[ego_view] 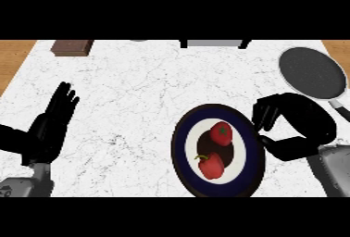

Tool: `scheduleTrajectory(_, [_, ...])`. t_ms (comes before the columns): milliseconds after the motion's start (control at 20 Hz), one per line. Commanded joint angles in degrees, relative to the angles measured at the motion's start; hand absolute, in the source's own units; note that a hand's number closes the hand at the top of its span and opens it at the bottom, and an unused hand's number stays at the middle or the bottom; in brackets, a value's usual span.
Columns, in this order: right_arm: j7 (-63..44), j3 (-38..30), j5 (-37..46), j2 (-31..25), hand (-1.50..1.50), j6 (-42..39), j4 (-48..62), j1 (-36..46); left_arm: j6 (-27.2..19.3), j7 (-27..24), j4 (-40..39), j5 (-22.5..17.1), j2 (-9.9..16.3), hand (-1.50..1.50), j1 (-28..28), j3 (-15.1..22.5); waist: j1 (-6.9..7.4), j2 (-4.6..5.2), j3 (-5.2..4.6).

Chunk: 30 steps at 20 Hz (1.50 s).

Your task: Pick the bell pepper from the plate and place it in the pan

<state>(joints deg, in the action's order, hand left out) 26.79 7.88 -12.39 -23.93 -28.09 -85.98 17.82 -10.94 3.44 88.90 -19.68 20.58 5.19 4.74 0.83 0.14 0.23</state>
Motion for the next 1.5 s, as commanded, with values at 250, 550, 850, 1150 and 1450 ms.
scheduleTrajectory(250, [26.9,-1.7,18.1,-10.0,-1.50,-0.5,10.8,2.8,-2.4,4.8,-0.3,2.2,-1.1,0.00,4.6,0.9,-0.06,0.22,-0.12])
scheduleTrajectory(550, [25.9,3.0,23.1,-11.3,-1.50,3.3,7.3,5.9,1.2,5.4,-1.2,0.8,1.5,0.00,3.8,-1.9,-0.25,-0.05,-0.24])
scheduleTrajectory(850, [14.8,10.4,34.8,-12.5,-1.50,8.7,-0.5,9.7,-1.0,5.2,0.4,2.9,-1.4,0.00,2.9,0.1,-0.45,-0.21,-0.30])
scheduleTrajectory(1150, [6.3,17.5,44.2,-12.2,-1.50,5.7,-6.7,11.3,-1.9,5.9,0.5,4.2,-2.0,0.00,4.5,-0.4,-0.56,-0.26,-0.29])
scheduleTrajectory(1450, [4.4,20.9,50.6,-18.3,-1.50,-2.6,-11.3,11.0,-1.2,7.6,0.8,4.4,-1.0,0.00,4.9,-1.5,-0.95,-0.27,-0.27])
